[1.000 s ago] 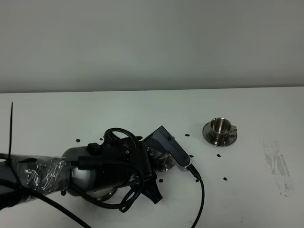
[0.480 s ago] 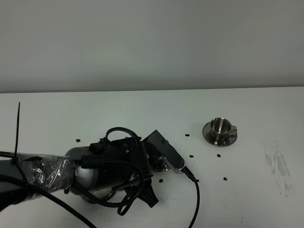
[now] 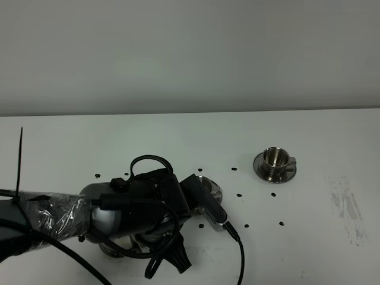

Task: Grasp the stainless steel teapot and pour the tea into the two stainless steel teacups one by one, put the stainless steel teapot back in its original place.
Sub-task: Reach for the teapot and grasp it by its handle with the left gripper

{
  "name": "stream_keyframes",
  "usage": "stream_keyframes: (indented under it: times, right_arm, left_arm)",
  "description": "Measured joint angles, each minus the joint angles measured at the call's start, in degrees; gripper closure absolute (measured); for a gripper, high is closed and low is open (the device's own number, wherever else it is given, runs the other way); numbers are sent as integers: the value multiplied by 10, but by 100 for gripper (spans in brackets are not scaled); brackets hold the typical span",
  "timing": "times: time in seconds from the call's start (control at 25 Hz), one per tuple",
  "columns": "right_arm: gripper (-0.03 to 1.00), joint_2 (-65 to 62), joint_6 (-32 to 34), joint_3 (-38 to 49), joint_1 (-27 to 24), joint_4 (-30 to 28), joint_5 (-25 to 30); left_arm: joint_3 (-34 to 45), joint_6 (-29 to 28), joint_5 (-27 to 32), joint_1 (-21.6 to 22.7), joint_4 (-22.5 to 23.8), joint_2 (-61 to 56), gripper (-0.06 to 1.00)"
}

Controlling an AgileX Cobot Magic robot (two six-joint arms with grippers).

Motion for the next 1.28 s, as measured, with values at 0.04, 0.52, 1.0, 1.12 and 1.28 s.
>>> stream_keyframes:
  times: [0.04,0.52,1.0,1.12,1.28]
  right_arm:
    - [74,0,0,0,0,0,0]
    - [74,0,0,0,0,0,0]
    - [74,0,0,0,0,0,0]
    - [74,0,0,0,0,0,0]
    - [74,0,0,0,0,0,0]
  left_arm:
    - [0,7,0,0,-4,-4,44]
    - [0,70,40,0,-30,-16,44]
    - [0,184,85,5,-53,-16,44]
    - [0,223,92,5,-56,-16,44]
    - [0,261,92,5,-59,-25,44]
